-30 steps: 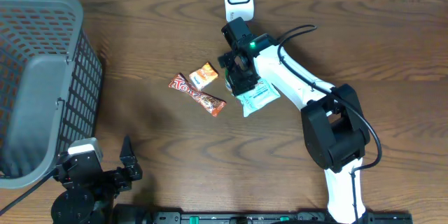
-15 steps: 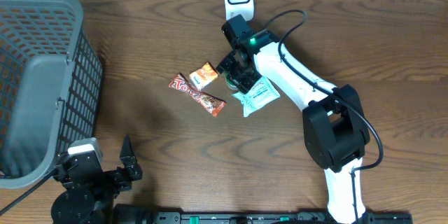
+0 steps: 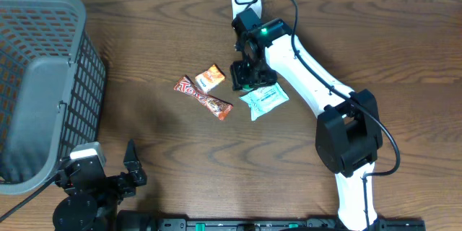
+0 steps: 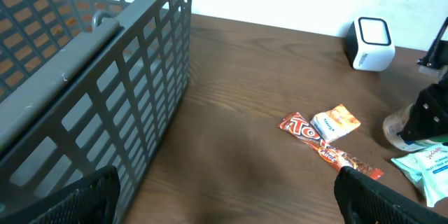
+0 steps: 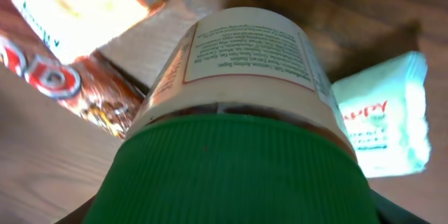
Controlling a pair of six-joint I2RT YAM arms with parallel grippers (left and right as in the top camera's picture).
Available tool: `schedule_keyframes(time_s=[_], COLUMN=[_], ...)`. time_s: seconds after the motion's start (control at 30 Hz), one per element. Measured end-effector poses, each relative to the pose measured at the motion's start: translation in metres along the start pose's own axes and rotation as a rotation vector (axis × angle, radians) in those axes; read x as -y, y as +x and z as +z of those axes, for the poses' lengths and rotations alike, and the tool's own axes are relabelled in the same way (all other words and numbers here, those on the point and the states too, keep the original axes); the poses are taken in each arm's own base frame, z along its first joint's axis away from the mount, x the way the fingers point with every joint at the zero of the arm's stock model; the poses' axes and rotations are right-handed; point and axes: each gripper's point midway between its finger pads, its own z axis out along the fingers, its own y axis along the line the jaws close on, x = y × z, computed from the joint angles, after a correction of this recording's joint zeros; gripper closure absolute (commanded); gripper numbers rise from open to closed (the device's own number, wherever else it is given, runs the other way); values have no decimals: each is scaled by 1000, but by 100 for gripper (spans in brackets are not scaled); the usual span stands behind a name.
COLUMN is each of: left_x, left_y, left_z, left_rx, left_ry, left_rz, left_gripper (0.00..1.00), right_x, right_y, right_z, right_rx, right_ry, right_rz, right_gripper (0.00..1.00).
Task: Scan the item barcode
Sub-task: 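Grasp the green-lidded jar with the right gripper and lift it, then hold the jar up toward the white scanner with the right gripper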
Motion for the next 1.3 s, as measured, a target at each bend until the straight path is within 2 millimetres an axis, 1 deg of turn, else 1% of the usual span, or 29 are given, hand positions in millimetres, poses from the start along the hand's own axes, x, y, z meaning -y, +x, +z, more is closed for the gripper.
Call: schedule_keyframes(time_s=[0.1, 0.3, 0.47, 0.73, 0.87, 0.97, 1.2, 1.23, 1.27, 1.3], left_x=[0, 0, 0, 0, 0, 0, 0, 0, 0, 0], left_y=[0, 0, 0, 0, 0, 0, 0, 0, 0, 0], left_z=[0, 0, 0, 0, 0, 0, 0, 0, 0, 0], left_rx=[0, 0, 0, 0, 0, 0, 0, 0, 0, 0], left_ry=[0, 0, 0, 0, 0, 0, 0, 0, 0, 0], left_rz=[0, 0, 0, 0, 0, 0, 0, 0, 0, 0], left_gripper=[2, 2, 2, 2, 2, 2, 2, 2, 2, 2], right_x=[2, 10, 12, 9, 7, 7, 6, 7, 7, 6], right_y=[-1, -4, -6, -22, -27, -28, -30, -29, -30, -30], right_z=[0, 0, -1, -1, -2, -2, -1, 0, 1, 1], right_rx=[4, 16, 23, 86, 108, 109, 117, 117, 119, 122], right_ry=[10, 63, 75, 77, 75, 75, 76, 75, 75, 76], right_rz=[-92, -182, -234, -356, -385, -392, -401, -401, -402, -403], right_gripper=[35, 36, 36, 33, 33, 31, 31, 30, 25, 16])
